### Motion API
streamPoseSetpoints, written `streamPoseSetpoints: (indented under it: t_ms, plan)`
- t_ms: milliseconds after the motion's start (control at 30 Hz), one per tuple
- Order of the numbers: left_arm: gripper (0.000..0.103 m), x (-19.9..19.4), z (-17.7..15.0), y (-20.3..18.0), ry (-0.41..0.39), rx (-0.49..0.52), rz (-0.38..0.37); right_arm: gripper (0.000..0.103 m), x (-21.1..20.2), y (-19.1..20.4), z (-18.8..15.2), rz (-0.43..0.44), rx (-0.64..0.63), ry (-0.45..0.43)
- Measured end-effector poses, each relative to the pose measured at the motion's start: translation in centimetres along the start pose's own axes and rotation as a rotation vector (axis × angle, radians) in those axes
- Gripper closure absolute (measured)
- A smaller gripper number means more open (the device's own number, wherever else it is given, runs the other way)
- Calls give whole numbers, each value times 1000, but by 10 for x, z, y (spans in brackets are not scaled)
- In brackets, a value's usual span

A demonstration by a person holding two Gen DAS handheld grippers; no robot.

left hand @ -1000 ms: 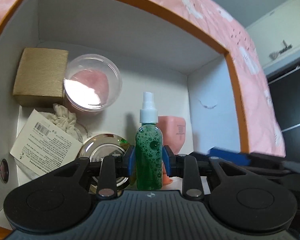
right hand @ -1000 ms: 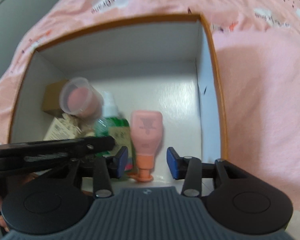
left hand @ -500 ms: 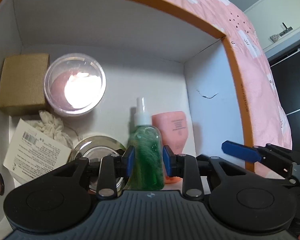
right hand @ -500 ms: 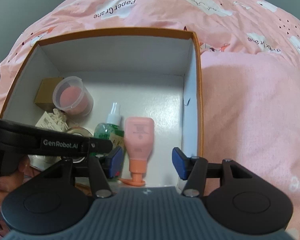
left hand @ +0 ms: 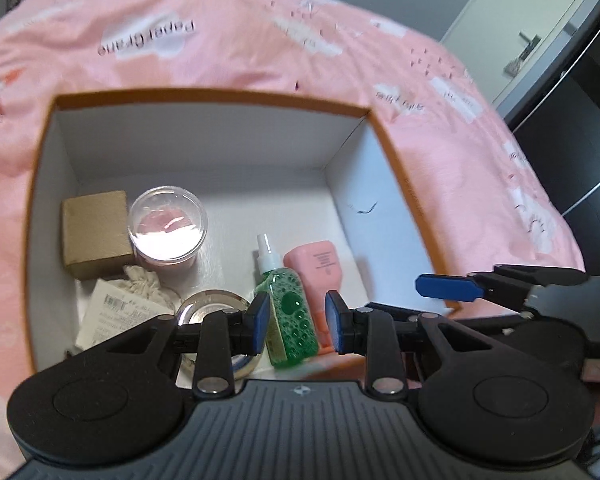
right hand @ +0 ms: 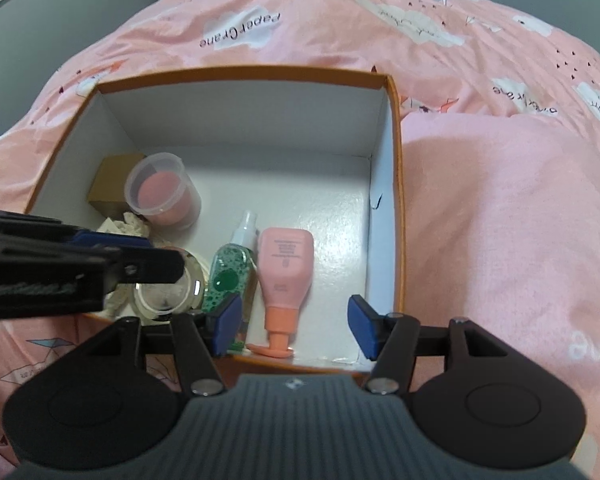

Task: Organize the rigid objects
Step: 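Open both tools to release the bottles in the box, then withdraw both tools from the box toward the remaining items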

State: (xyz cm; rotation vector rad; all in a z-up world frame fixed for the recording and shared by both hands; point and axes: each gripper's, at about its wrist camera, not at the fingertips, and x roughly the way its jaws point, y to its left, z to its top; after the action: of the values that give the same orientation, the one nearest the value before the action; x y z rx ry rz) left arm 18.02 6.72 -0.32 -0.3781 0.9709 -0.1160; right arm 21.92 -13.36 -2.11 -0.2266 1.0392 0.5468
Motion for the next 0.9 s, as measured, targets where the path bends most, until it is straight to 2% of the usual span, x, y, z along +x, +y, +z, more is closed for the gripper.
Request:
streamPoseSetpoints:
  t_ms: [133,233,400,500,600,733,900]
  plan:
    - [70,-27,-20,-14,-77,19,21,44,-19,5,-7,4,-2,-58]
    - [70,-41,-35,-25,-124,41,40,39,-36,9,-16,27,0,-142]
    - [70,-61,-60,-29,-164,83,60,39,-57,15,-33,28,11,-220]
    - [70,-59,-74,-21,-116,67,51,39,-66,12,-46,44,64,-247]
    - [70,-50,-86,-11,-49,33,46,39,-68,10,-61,58,100,-232]
    - [70,-35,-101,2,69,1,43,39,-54,9,-78,55,126,-139]
    - [70,-17,-118,23,188,-112,-34,39,-29,5,-98,43,185,3]
